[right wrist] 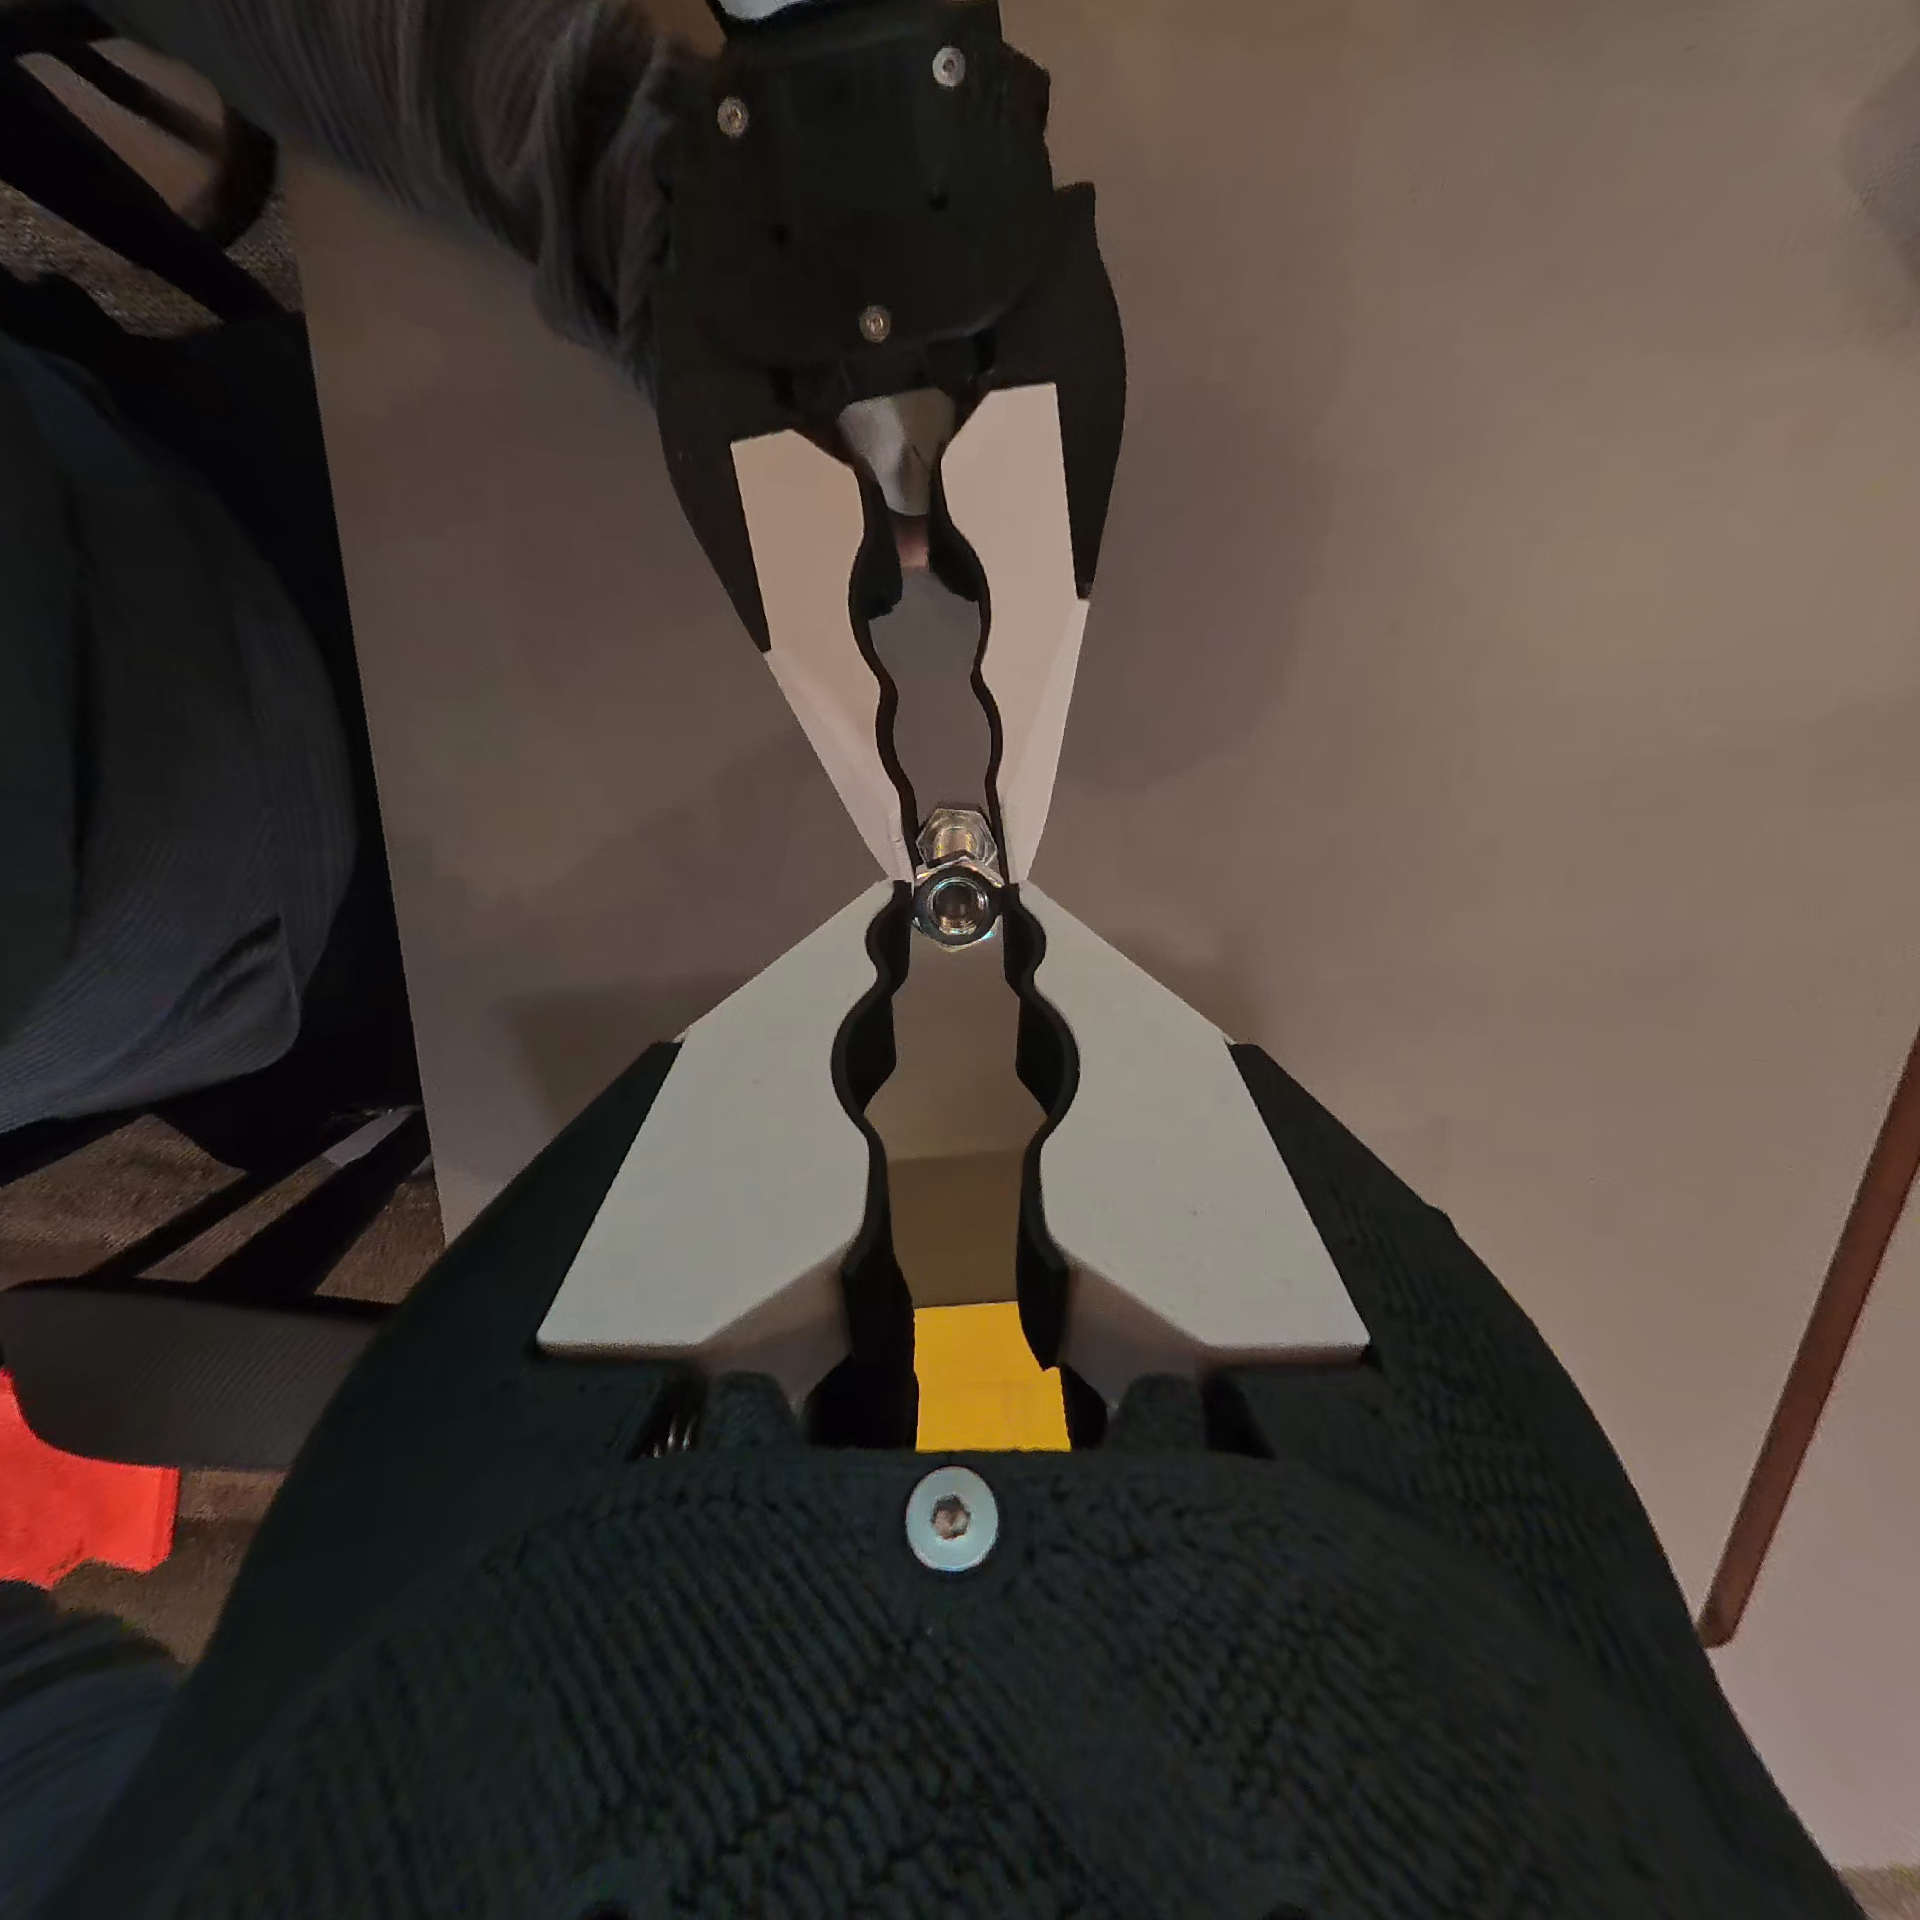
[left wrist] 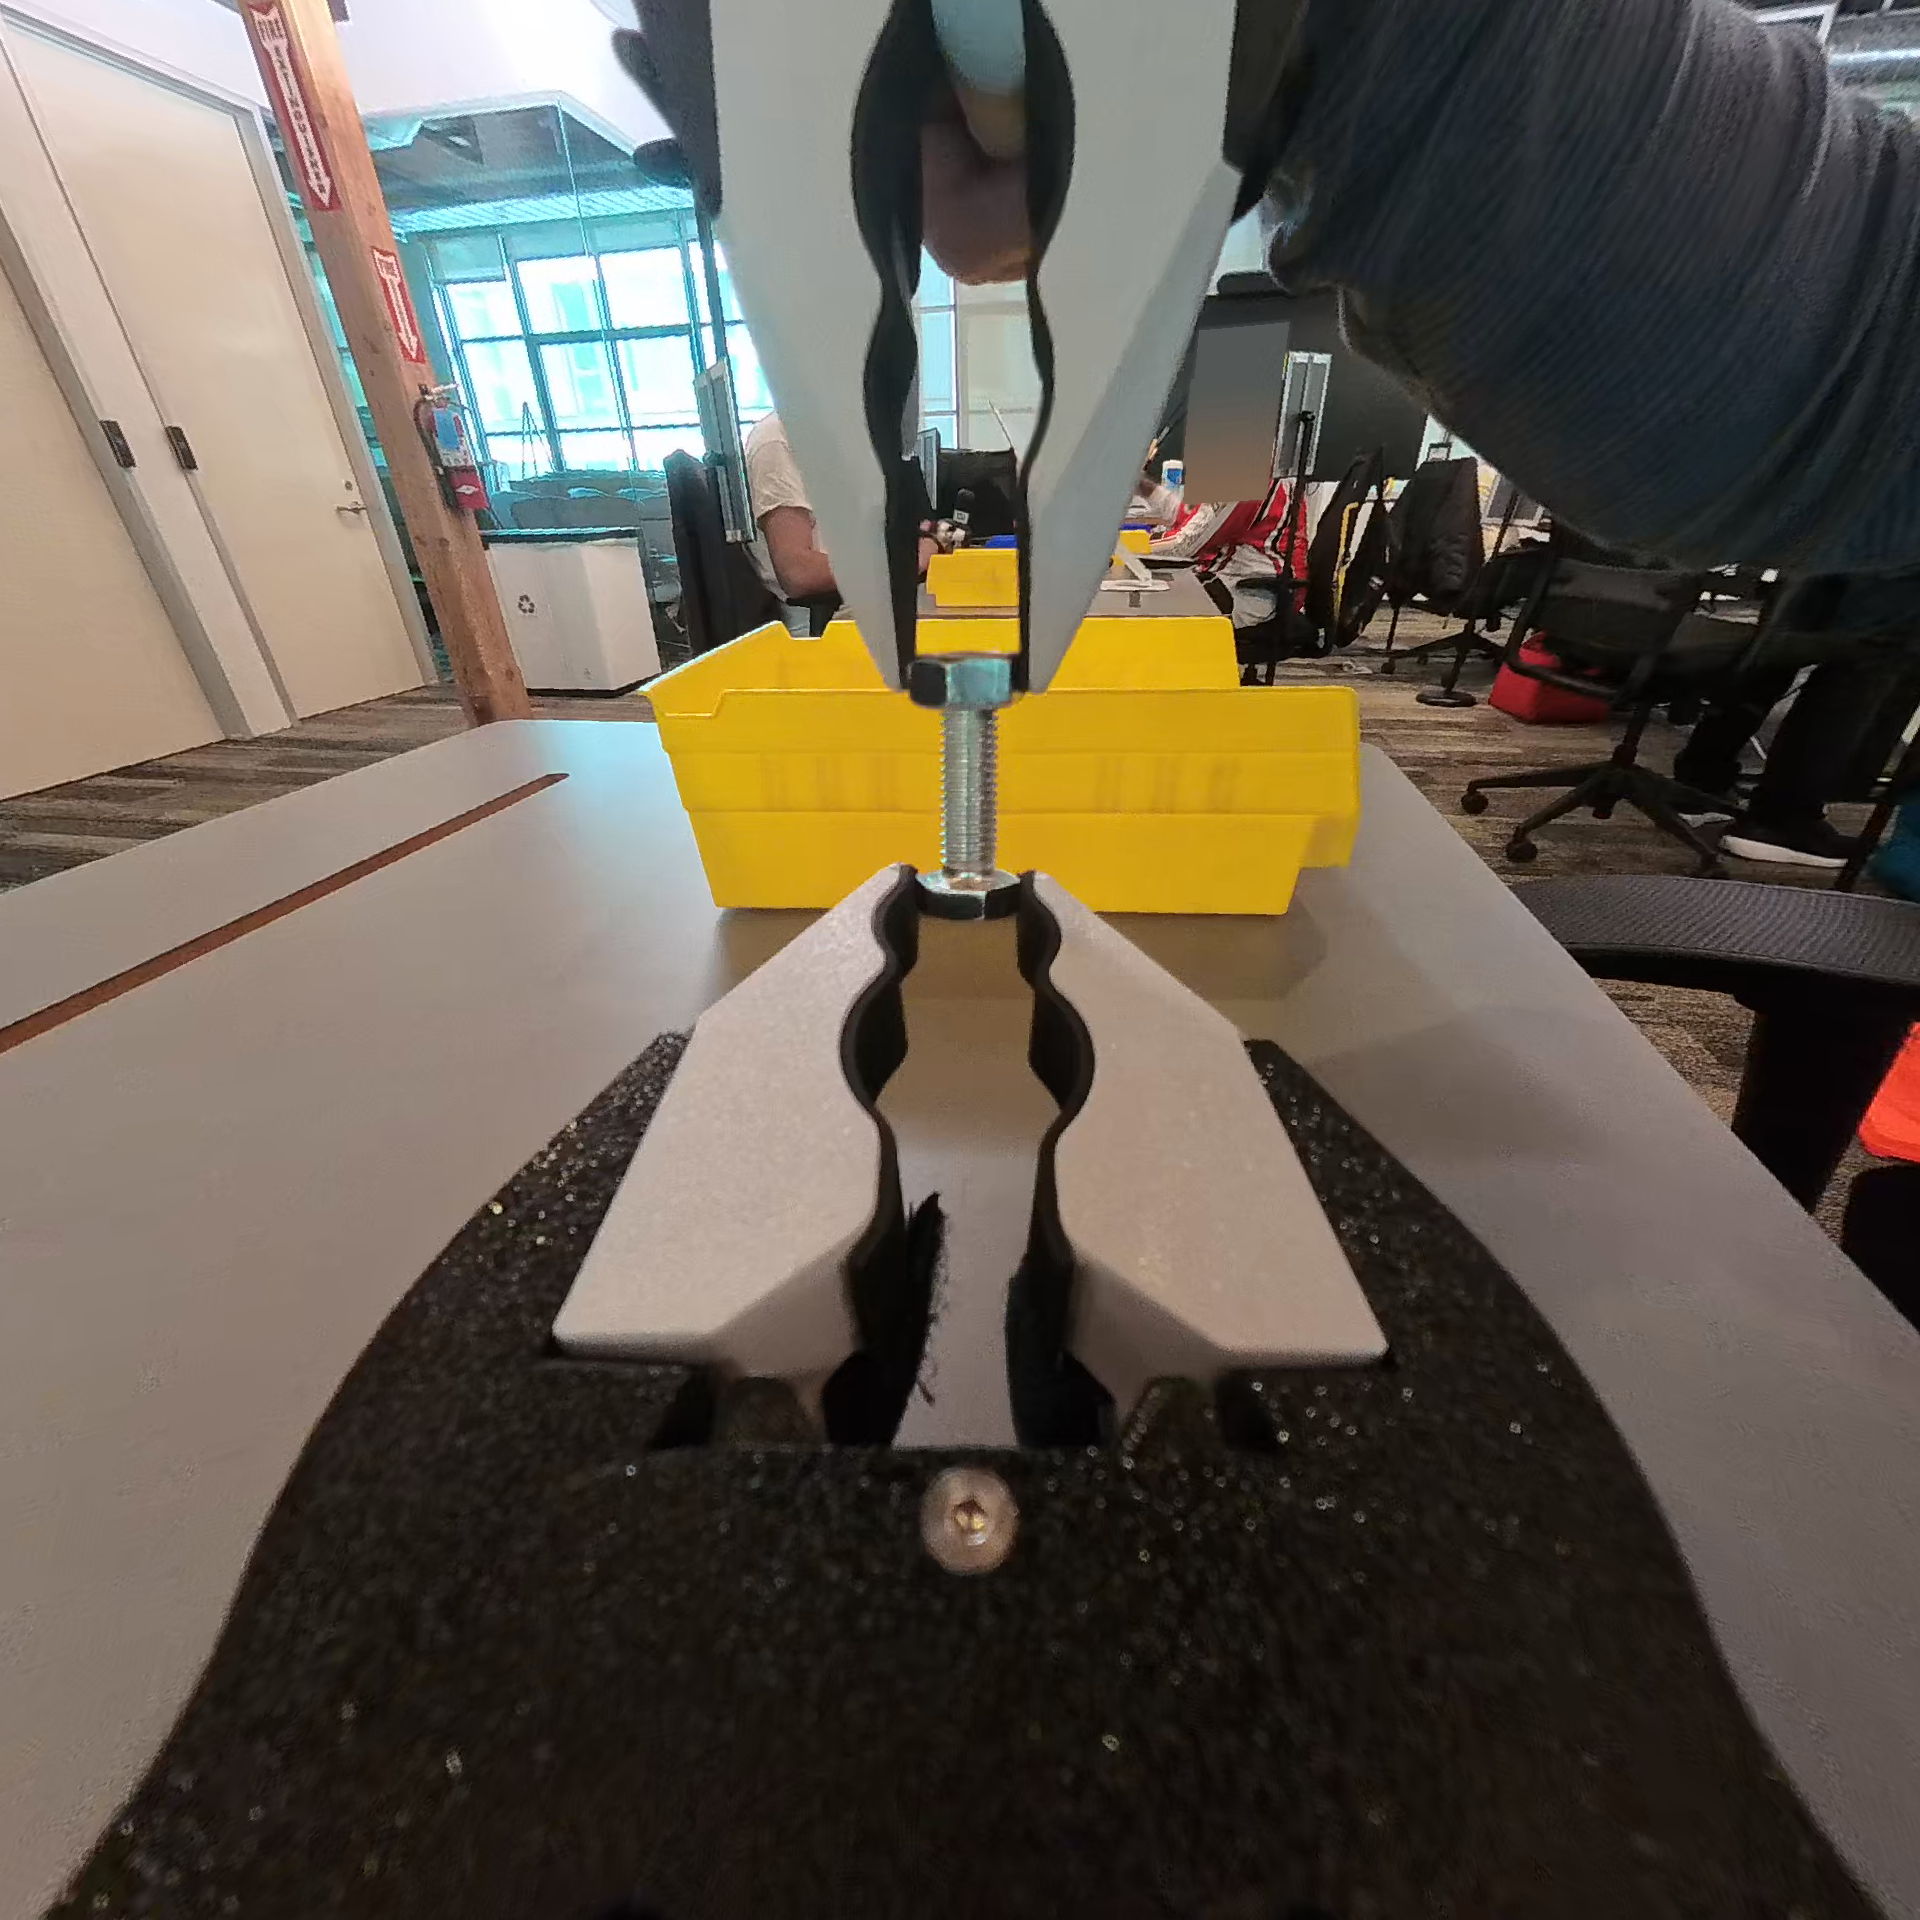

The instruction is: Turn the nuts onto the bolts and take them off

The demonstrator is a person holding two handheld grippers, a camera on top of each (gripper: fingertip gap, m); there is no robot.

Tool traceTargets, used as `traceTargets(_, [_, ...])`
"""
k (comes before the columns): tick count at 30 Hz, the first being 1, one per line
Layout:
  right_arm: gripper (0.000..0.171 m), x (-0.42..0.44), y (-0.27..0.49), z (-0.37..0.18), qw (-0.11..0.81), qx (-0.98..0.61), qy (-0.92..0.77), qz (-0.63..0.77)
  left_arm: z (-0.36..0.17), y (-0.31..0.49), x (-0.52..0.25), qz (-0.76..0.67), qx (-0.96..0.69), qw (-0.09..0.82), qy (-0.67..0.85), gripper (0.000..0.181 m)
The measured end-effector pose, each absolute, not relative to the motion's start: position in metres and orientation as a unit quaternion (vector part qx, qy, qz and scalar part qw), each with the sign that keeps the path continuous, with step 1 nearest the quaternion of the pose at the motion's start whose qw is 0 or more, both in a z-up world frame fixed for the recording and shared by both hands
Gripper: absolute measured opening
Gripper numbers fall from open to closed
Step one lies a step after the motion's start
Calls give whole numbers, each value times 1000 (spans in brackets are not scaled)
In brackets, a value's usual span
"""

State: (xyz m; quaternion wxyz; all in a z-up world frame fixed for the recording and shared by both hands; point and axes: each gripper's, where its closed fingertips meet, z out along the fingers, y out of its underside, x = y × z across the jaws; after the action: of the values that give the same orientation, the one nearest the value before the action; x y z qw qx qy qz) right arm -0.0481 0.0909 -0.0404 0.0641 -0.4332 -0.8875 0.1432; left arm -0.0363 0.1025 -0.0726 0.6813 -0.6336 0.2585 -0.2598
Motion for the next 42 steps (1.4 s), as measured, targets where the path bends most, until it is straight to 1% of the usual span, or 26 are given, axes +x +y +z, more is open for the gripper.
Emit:
traceTargets(1, [16, -48, 90, -41, 60, -433, -888, 143, -73, 102, -36, -261, -634, 680, 260, 17])
traceTargets(7, [16, -49, 90, -42, 49, -440, -885, 147, -74, 102, -35, -263, -634, 680, 260, 17])
traceTargets(19, [19, -56, 89, -40, 100, -442, -870, 196, -70, 102, -39, -273, -627, 687, 247, 17])
traceTargets(25, [20, -61, 92, -34, 150, -435, -859, 226, -67, 102, -44, -280, -622, 693, 232, 16])
traceTargets(27, [22, -62, 89, -29, 162, -435, -849, 254, -64, 102, -46, -284, -617, 698, 227, 17])
traceTargets(29, [28, -65, 89, -26, 183, -439, -835, 278, -61, 101, -49, -289, -608, 706, 221, 16])
traceTargets(32, [40, -77, 93, -15, 248, -449, -791, 332, -54, 99, -53, -294, -594, 719, 209, 17])
traceTargets(34, [46, -84, 91, 0, 302, -447, -741, 400, -51, 98, -56, -301, -586, 724, 204, 17])
traceTargets(36, [48, -88, 90, 12, 351, -443, -682, 464, -49, 97, -58, -304, -581, 728, 201, 16])
traceTargets(38, [48, -87, 91, 12, 384, -436, -638, 505, -49, 96, -58, -304, -578, 729, 204, 16])
traceTargets(40, [48, -86, 87, 1, 384, -430, -617, 535, -49, 95, -57, -308, -576, 728, 208, 17])
traceTargets(42, [47, -85, 81, -9, 361, -427, -599, 574, -49, 93, -54, -316, -572, 725, 218, 17])
